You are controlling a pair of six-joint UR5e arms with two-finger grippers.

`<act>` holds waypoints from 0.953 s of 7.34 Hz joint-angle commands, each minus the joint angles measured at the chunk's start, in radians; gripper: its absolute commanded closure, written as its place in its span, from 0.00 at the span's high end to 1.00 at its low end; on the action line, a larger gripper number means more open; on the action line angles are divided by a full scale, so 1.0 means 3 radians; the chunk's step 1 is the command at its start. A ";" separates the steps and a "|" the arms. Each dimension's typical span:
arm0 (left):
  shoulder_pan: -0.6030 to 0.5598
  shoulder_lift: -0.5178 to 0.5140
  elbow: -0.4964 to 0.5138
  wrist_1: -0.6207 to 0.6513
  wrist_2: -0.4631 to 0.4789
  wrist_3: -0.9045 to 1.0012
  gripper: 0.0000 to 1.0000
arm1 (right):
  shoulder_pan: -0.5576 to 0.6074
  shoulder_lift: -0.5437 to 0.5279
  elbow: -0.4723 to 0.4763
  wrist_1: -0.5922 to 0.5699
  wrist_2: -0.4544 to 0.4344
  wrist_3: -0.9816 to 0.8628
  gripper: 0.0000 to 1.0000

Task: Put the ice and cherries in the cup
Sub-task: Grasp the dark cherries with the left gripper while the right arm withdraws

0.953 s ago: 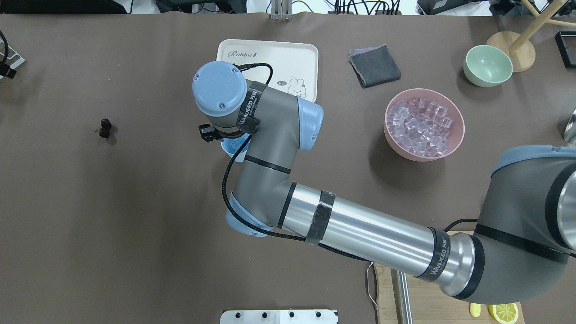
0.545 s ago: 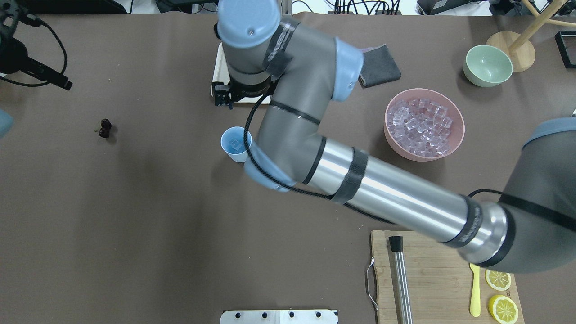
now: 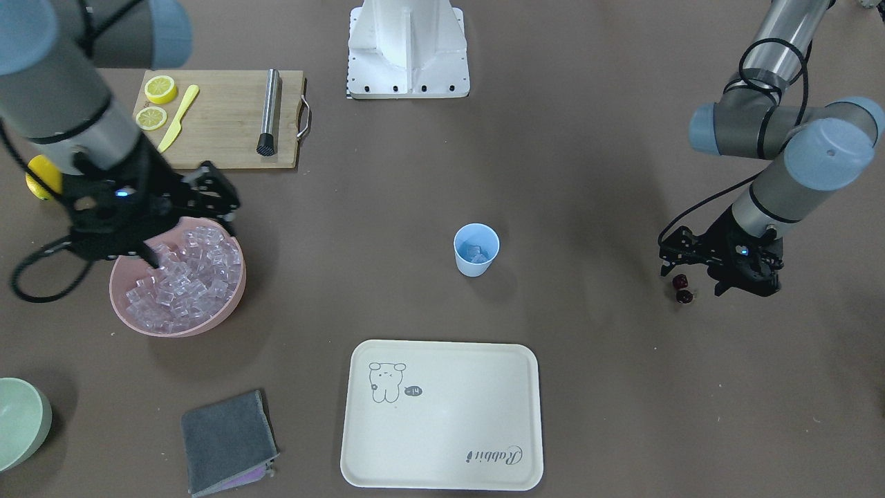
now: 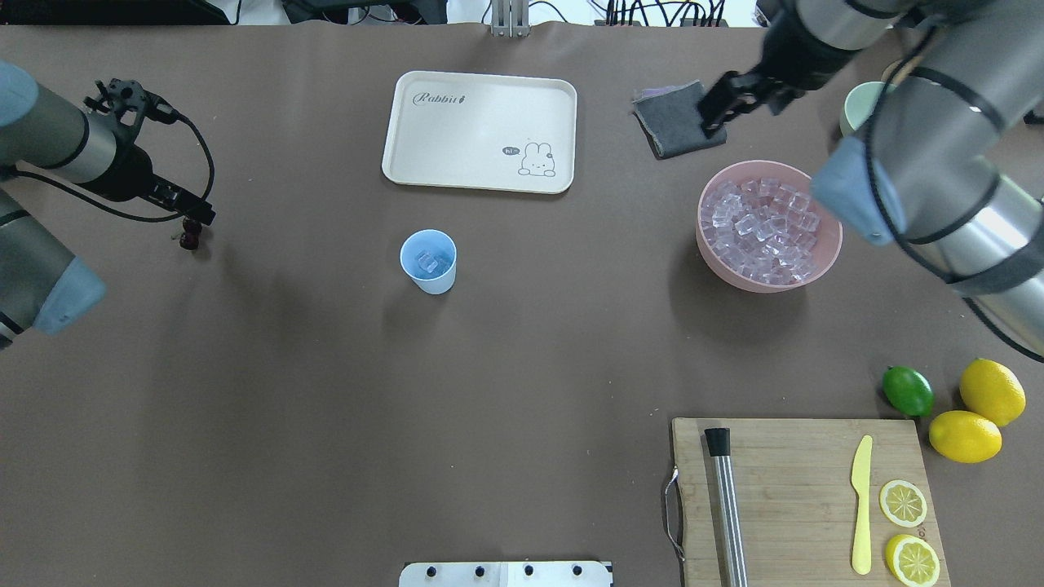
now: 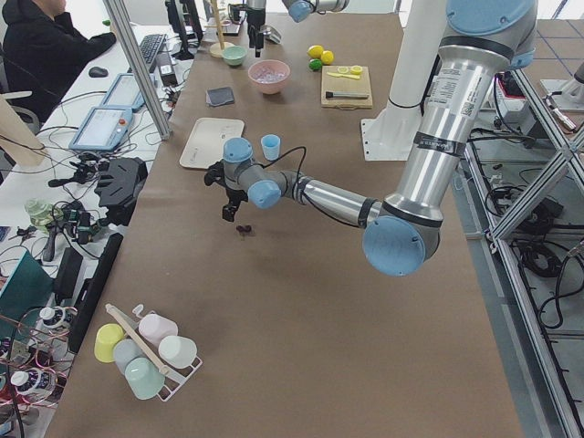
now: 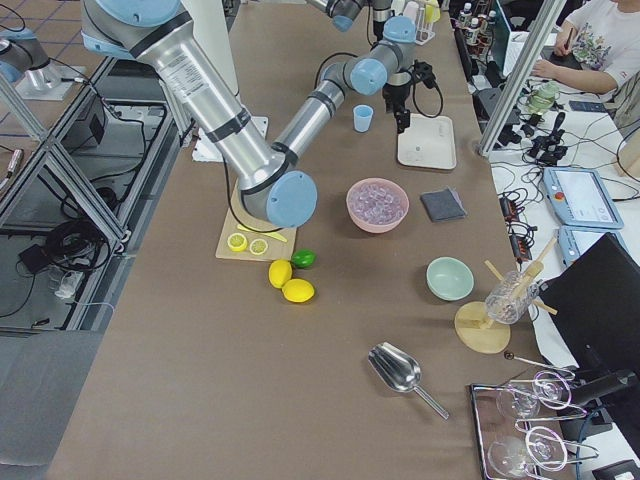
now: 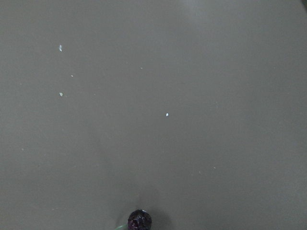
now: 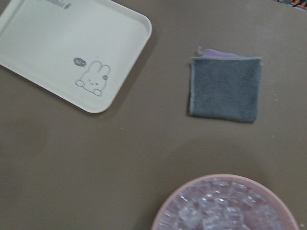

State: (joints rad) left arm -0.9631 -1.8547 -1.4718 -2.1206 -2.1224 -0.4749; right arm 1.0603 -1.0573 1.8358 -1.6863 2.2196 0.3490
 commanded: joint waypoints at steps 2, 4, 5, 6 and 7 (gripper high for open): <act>0.0076 0.0139 0.0248 -0.0473 0.0059 -0.0120 0.97 | 0.0580 -0.0708 0.0134 0.0032 0.0326 -0.1064 0.99; 0.0086 0.0139 0.0248 -0.0448 0.0059 -0.0140 0.46 | 0.0795 -0.1168 0.0267 0.0032 0.0393 -0.1641 0.99; 0.0086 0.0128 0.0243 -0.0438 0.0054 -0.0140 0.18 | 0.0847 -0.1286 0.0323 0.0032 0.0404 -0.1710 0.99; 0.0086 0.0123 0.0243 -0.0438 0.0059 -0.0140 0.01 | 0.0848 -0.1307 0.0374 0.0032 0.0409 -0.1710 0.99; 0.0086 0.0123 0.0222 -0.0443 0.0054 -0.0140 0.00 | 0.0853 -0.1328 0.0380 0.0032 0.0409 -0.1710 0.99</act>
State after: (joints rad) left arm -0.9373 -1.8168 -1.4003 -2.2529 -2.1053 -0.5168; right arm 1.3104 -1.4400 1.9399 -1.6767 2.3404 -0.1554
